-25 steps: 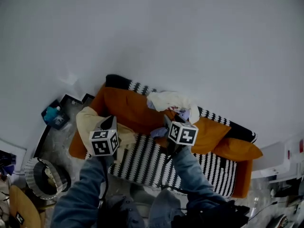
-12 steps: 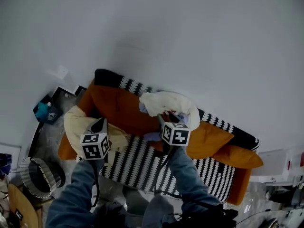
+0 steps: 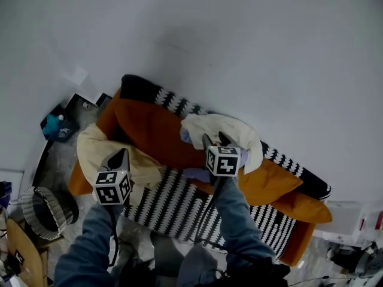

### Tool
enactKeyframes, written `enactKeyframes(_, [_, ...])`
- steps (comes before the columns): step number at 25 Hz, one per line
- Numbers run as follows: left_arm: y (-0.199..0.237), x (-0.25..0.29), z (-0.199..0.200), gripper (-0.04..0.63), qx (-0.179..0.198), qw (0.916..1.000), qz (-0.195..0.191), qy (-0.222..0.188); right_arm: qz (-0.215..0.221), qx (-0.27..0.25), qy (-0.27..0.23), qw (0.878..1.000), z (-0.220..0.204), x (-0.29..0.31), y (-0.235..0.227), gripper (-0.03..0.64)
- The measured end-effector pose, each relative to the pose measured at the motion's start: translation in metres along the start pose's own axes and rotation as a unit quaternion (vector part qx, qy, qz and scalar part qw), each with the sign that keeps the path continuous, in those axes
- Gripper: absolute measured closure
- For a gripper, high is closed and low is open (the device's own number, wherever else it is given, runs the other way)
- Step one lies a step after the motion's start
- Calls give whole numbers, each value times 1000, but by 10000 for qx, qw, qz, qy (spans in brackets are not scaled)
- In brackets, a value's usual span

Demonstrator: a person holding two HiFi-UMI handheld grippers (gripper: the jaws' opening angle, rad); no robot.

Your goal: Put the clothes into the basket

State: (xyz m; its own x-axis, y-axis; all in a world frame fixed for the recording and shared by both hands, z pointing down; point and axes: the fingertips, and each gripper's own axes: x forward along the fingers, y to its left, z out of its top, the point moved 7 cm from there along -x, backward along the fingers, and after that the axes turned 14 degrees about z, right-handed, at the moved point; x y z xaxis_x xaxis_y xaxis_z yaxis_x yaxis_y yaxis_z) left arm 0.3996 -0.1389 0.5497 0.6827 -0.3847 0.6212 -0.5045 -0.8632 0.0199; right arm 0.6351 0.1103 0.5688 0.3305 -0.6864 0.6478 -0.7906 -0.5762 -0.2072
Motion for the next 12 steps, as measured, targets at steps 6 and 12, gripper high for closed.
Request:
enactKeyframes(6, [23, 2, -15, 594, -12, 9996, 224, 183, 28, -412, 439, 9982, -6, 36, -12, 357])
enactKeyframes(12, [45, 3, -29, 594, -97, 9983, 464, 331, -26, -377, 883, 9954, -20, 63, -22, 354])
